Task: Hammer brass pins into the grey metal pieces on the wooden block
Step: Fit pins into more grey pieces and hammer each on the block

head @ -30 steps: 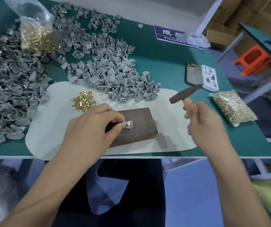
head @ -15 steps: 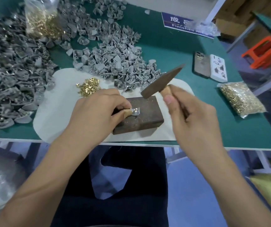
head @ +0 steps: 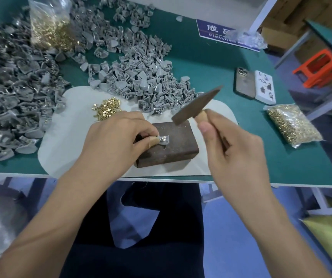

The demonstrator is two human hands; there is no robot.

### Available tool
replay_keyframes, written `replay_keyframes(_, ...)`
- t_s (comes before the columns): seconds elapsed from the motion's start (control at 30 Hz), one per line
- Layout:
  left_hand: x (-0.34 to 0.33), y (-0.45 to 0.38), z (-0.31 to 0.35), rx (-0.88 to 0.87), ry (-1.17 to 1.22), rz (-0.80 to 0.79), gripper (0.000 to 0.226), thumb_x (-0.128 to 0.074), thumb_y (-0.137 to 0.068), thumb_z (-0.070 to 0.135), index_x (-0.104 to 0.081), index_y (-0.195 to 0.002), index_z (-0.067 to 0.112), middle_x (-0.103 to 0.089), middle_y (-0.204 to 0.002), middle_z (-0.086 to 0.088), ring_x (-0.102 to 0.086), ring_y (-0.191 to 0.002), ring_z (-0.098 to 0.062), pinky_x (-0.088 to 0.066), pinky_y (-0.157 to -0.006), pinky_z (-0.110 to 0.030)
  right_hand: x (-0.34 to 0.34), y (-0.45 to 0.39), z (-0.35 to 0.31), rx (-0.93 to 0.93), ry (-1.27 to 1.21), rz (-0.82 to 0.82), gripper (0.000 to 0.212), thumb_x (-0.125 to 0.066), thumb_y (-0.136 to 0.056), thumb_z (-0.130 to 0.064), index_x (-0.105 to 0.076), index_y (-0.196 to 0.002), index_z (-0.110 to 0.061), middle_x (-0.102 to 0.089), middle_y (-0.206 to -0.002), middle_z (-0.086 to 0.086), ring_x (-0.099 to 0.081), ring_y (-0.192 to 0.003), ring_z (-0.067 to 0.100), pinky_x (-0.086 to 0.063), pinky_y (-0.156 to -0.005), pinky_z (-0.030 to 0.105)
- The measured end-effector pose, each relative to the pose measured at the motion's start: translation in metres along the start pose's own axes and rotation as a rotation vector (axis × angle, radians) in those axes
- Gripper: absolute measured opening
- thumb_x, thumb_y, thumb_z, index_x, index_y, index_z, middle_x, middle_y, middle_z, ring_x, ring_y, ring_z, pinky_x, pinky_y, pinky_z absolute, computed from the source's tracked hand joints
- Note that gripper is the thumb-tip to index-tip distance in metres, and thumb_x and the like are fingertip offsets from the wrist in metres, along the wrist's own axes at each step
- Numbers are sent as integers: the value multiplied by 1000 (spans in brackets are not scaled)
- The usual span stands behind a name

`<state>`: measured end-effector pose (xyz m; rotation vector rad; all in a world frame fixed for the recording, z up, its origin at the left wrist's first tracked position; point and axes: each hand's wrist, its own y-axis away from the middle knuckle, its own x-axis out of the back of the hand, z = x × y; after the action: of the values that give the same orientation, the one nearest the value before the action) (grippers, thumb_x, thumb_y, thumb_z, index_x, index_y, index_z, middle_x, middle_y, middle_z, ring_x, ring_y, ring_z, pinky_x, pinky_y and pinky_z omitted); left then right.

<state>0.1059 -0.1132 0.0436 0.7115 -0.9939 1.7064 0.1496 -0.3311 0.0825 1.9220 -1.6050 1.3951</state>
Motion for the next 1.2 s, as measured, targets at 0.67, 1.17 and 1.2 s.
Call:
replay_keyframes(0.67,-6,3,-4,0,75,2,7,-66,-89,49,-69,-93,44,-59,-89,18,-47,-82,0,-33,-60,-17,-31,-8,47,-368,426,-47,31,-53,-101,-23,-66,-129,-29,-61,-120,10,-41,-114,36,-33,-92,44)
replay_keyframes(1.17,29,78,-55,241,61,351,10,-62,-91,36,-66,-99,32,-56,-97,15,-56,-88,0,-41,-51,-23,-108,-16,-96,376,-49,-135,3,-74,-92,-32,-76,-92,-33,-69,-95,-14,-60,-94,19,-40,-84,44)
replay_keyframes(1.2,33,81,-63,252,50,376,10,-61,-92,35,-67,-99,31,-57,-97,14,-56,-87,-1,-43,-50,-26,-117,-16,-107,380,-25,-138,5,-71,-93,-33,-75,-91,-34,-68,-93,-14,-59,-93,19,-39,-82,43)
